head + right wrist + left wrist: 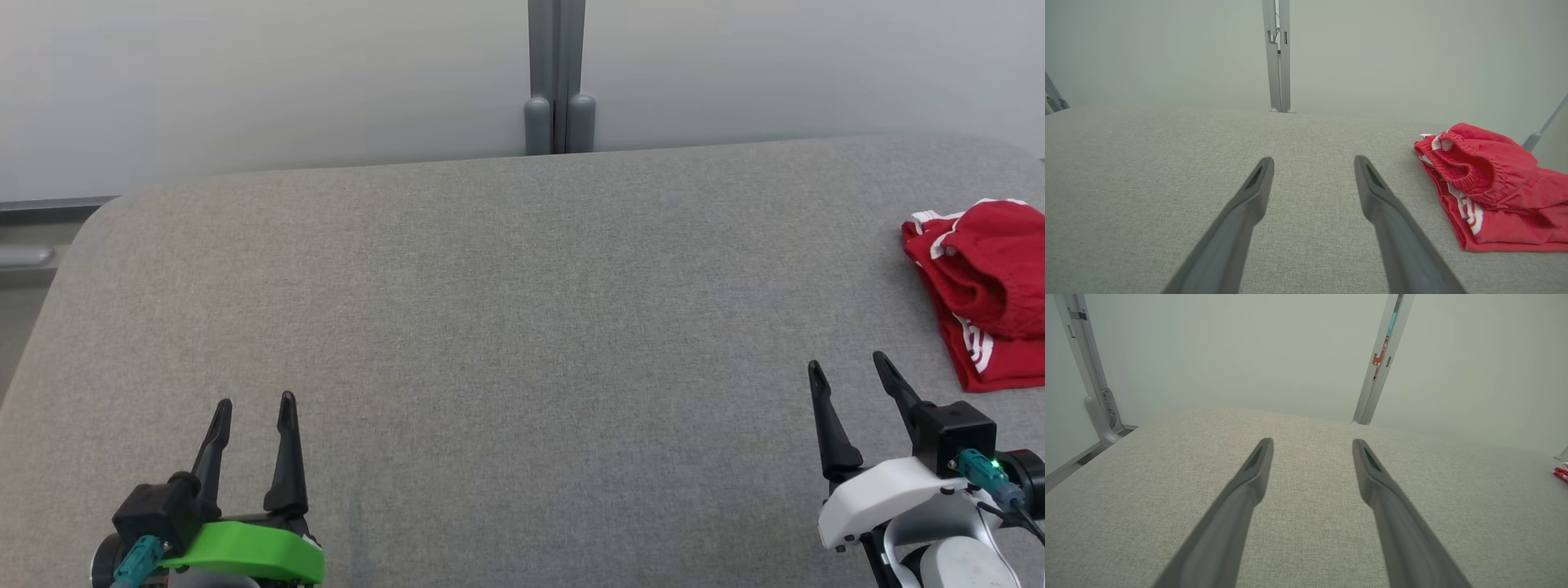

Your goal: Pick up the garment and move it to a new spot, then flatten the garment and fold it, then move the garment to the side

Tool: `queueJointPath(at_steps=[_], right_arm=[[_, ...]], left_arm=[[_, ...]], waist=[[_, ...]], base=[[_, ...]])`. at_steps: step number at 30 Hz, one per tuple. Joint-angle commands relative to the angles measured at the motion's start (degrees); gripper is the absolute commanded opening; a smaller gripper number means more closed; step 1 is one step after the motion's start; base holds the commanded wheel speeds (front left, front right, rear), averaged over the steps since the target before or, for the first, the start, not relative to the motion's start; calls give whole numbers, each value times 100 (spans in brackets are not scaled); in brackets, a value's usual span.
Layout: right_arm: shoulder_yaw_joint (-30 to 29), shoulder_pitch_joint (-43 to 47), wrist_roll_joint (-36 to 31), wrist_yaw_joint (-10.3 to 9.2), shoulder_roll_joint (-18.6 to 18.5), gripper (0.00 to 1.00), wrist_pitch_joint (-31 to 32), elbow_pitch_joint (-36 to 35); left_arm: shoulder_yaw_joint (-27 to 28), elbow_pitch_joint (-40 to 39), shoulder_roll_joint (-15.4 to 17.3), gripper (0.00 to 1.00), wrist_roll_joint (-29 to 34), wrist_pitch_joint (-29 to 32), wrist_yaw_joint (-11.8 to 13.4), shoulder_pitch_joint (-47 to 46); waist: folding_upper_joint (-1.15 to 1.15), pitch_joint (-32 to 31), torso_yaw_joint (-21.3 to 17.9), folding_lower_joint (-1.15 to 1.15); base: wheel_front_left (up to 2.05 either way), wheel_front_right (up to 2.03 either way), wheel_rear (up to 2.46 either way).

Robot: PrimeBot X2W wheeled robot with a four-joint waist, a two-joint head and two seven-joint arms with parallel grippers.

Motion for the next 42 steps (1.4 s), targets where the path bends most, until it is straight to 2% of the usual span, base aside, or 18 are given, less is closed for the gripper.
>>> queueJointPath(at_steps=[1, 3, 4, 9, 25, 42], right_arm=[[2, 8, 11, -12, 23, 100, -28, 22], [14, -6, 22, -12, 31, 100, -31, 36], [19, -13, 30, -12, 31, 0, -34, 42], [29, 65, 24, 0, 62, 0, 23, 274], [-86, -95, 1895, -1, 111, 0, 279, 380], [-168, -219, 3517, -3, 156, 0, 485, 462]], left_arm=[[0, 12, 32, 100, 52, 1, -14, 17], [5, 18, 36, 100, 47, 1, -14, 28], [0, 22, 37, 0, 27, 1, -14, 34], [-10, 229, -22, 0, -27, 5, 0, 30], [153, 185, -40, 0, -1602, 462, -2, -97], [286, 147, -56, 0, -2966, 853, -5, -212]], waist=[[0, -10, -4, 0], [0, -23, -9, 0], [0, -31, -12, 0], [0, -29, -11, 0], [0, -30, -5, 0], [0, -32, 1, 0]], base=[[0, 0, 0], [0, 0, 0], [0, 0, 0], [0, 0, 0], [0, 0, 0], [0, 0, 0]])
